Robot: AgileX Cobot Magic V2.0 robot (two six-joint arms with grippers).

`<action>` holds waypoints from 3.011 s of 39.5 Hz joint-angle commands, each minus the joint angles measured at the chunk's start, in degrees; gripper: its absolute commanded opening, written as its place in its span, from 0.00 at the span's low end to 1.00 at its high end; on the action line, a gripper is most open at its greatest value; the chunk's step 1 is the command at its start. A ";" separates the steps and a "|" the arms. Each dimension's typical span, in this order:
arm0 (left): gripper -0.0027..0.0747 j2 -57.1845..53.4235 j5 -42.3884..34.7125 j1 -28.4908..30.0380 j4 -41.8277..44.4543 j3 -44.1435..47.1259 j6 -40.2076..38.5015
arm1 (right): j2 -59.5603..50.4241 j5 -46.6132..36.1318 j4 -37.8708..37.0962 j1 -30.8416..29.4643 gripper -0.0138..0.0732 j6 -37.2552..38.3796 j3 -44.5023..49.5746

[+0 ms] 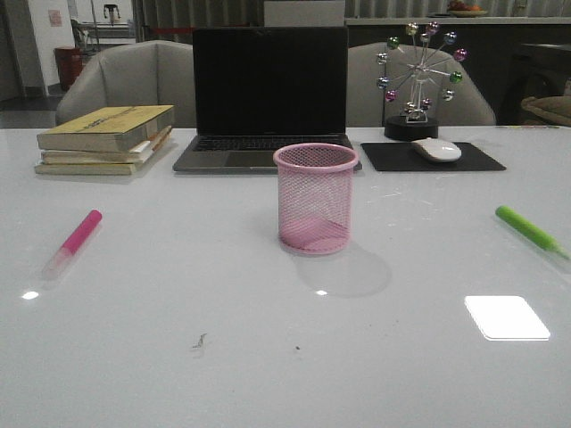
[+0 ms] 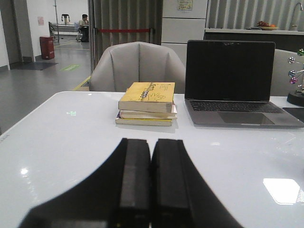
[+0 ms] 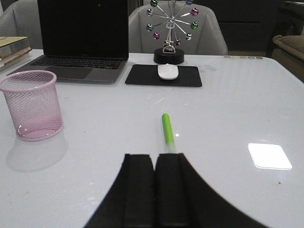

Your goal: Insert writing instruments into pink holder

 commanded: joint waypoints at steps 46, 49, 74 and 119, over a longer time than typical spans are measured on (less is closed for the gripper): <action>0.15 -1.20 -13.56 -0.39 -3.11 0.13 -0.59 | -1.05 -8.75 0.00 -0.14 0.19 -0.04 0.06; 0.15 -1.20 -17.03 -0.39 -3.72 -0.34 -0.59 | -1.05 -12.43 0.00 -0.14 0.19 -0.04 0.06; 0.15 2.66 -8.35 -0.39 3.78 -28.36 -0.71 | 3.86 -13.31 -6.08 -0.05 0.19 0.01 -28.27; 0.15 51.50 15.36 -0.39 4.79 -51.02 -0.61 | 44.00 8.90 -6.87 -0.05 0.19 0.00 -45.59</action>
